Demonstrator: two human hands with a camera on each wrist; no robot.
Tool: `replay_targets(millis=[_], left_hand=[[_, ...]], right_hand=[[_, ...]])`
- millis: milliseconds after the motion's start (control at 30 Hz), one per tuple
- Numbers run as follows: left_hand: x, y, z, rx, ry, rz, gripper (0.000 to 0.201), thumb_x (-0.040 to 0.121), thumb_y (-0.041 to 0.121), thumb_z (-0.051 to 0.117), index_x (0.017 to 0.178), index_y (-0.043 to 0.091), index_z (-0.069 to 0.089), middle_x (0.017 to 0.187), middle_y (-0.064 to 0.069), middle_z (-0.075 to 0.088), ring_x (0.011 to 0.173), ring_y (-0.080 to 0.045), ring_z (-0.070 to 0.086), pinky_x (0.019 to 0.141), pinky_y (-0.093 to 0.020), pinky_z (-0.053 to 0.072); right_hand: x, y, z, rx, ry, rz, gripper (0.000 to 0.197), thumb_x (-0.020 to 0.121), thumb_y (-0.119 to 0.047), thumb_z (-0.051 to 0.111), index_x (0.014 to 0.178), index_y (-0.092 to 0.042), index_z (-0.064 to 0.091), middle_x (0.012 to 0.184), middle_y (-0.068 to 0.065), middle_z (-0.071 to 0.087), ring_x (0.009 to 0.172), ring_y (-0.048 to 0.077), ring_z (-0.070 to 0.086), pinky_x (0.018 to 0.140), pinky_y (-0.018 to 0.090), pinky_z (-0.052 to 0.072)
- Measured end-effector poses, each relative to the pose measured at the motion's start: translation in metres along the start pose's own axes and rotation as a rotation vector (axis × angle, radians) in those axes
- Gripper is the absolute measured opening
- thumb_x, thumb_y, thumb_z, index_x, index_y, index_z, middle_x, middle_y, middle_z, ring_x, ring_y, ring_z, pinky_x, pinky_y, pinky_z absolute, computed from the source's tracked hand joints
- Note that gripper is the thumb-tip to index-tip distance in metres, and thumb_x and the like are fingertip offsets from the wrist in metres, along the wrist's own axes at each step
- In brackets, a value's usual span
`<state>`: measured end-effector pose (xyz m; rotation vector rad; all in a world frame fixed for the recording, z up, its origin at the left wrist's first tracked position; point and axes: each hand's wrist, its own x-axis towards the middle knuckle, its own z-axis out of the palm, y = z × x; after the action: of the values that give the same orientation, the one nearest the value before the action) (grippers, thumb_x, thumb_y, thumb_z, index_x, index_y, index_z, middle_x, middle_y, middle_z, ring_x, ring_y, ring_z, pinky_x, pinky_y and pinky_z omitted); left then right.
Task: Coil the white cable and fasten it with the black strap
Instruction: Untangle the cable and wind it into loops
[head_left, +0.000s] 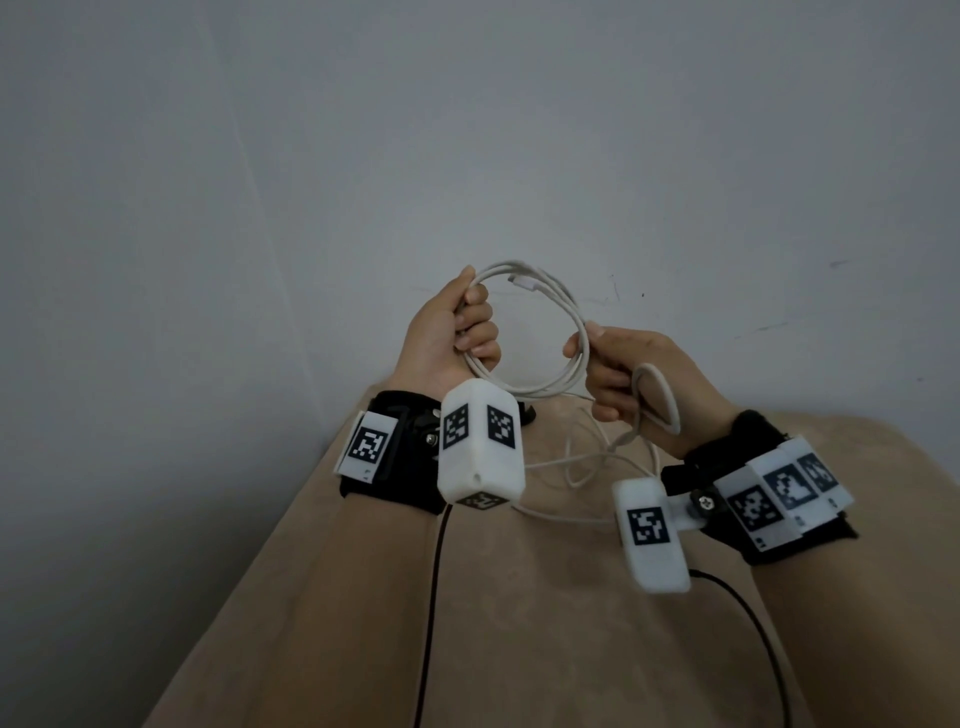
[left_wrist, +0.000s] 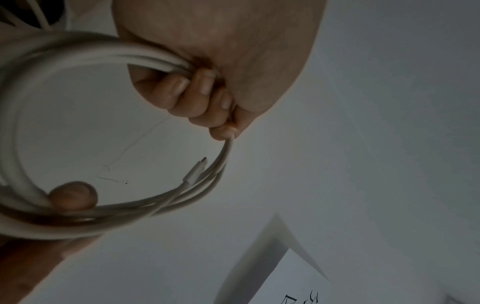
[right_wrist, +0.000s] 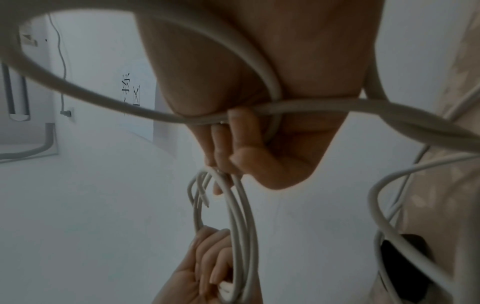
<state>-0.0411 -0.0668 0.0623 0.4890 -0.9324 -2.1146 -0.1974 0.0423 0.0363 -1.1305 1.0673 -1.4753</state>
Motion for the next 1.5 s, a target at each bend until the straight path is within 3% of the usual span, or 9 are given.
replay_targets(millis=[167, 267, 533, 800, 900, 1033, 1200, 1300, 1500], left_hand=[[0.001, 0.001, -0.002, 0.005, 0.009, -0.007, 0.054, 0.098, 0.036, 0.045, 0.047, 0.018, 0.047, 0.037, 0.007, 0.027, 0.027, -0.005, 0.023, 0.034, -0.015, 0.019], [0.001, 0.000, -0.002, 0.008, 0.003, -0.012, 0.054, 0.098, 0.036, 0.045, 0.047, 0.018, 0.047, 0.037, 0.007, 0.027, 0.027, -0.005, 0.023, 0.034, -0.015, 0.019], [-0.001, 0.001, -0.001, 0.103, 0.020, -0.020, 0.049, 0.098, 0.037, 0.044, 0.052, 0.019, 0.044, 0.038, 0.008, 0.027, 0.030, -0.004, 0.025, 0.035, -0.015, 0.025], [-0.014, 0.009, -0.019, 0.624, 0.021, -0.015, 0.042, 0.096, 0.040, 0.045, 0.073, 0.009, 0.062, 0.056, 0.000, 0.052, 0.050, -0.014, 0.052, 0.065, -0.031, 0.051], [-0.014, 0.010, -0.017, 0.827, 0.054, 0.005, 0.047, 0.094, 0.045, 0.048, 0.073, 0.007, 0.065, 0.059, -0.003, 0.058, 0.051, -0.018, 0.056, 0.070, -0.033, 0.052], [-0.014, 0.006, -0.013, 0.859, 0.115, -0.036, 0.044, 0.093, 0.045, 0.053, 0.070, 0.008, 0.059, 0.056, -0.006, 0.056, 0.045, -0.018, 0.054, 0.067, -0.032, 0.052], [-0.016, 0.005, -0.011, 0.972, 0.068, 0.003, 0.054, 0.093, 0.059, 0.042, 0.094, 0.011, 0.065, 0.069, -0.006, 0.068, 0.051, -0.017, 0.057, 0.062, -0.030, 0.050], [-0.020, 0.004, -0.002, 1.154, -0.017, 0.059, 0.063, 0.094, 0.061, 0.034, 0.082, 0.010, 0.071, 0.075, -0.002, 0.072, 0.054, -0.014, 0.058, 0.062, -0.026, 0.049], [-0.020, -0.002, 0.003, 1.167, -0.044, 0.103, 0.057, 0.094, 0.058, 0.038, 0.063, 0.013, 0.054, 0.052, 0.002, 0.051, 0.041, -0.011, 0.039, 0.046, -0.022, 0.031]], right_hand=[[-0.001, -0.001, -0.001, 0.031, -0.018, 0.019, 0.034, 0.097, -0.030, 0.044, 0.093, -0.004, 0.066, 0.053, -0.003, 0.023, 0.038, 0.008, 0.021, 0.040, 0.021, 0.032], [-0.002, -0.002, 0.002, 0.037, -0.010, 0.018, 0.039, 0.084, -0.042, 0.054, 0.091, -0.005, 0.066, 0.052, -0.003, 0.020, 0.038, 0.008, 0.021, 0.040, 0.021, 0.035], [0.000, 0.002, -0.002, 0.008, -0.016, -0.039, 0.022, 0.084, -0.027, 0.058, 0.079, -0.006, 0.058, 0.045, -0.006, 0.025, 0.034, 0.007, 0.025, 0.040, 0.020, 0.038], [-0.005, -0.002, -0.006, -0.242, -0.099, 0.045, 0.026, 0.079, -0.028, 0.060, 0.079, -0.002, 0.059, 0.042, -0.005, 0.033, 0.034, 0.009, 0.030, 0.046, 0.024, 0.043], [-0.005, -0.002, -0.004, -0.346, -0.104, 0.063, 0.028, 0.078, -0.028, 0.061, 0.079, 0.000, 0.060, 0.040, -0.005, 0.036, 0.035, 0.011, 0.030, 0.049, 0.028, 0.041], [-0.005, -0.001, -0.006, -0.348, -0.091, 0.078, 0.021, 0.090, -0.018, 0.057, 0.078, -0.002, 0.062, 0.039, -0.006, 0.040, 0.033, 0.009, 0.037, 0.056, 0.034, 0.030], [-0.004, -0.001, -0.007, -0.307, -0.100, 0.092, 0.023, 0.084, -0.023, 0.059, 0.080, 0.000, 0.061, 0.039, -0.007, 0.041, 0.031, 0.007, 0.040, 0.057, 0.034, 0.028], [-0.004, -0.002, -0.006, -0.296, -0.128, 0.113, 0.026, 0.078, -0.027, 0.063, 0.078, -0.001, 0.063, 0.040, -0.004, 0.039, 0.032, 0.008, 0.038, 0.052, 0.031, 0.036], [-0.006, -0.005, -0.002, -0.172, -0.136, 0.116, 0.023, 0.085, -0.020, 0.057, 0.080, 0.002, 0.060, 0.042, -0.003, 0.033, 0.033, 0.008, 0.031, 0.044, 0.022, 0.044]])
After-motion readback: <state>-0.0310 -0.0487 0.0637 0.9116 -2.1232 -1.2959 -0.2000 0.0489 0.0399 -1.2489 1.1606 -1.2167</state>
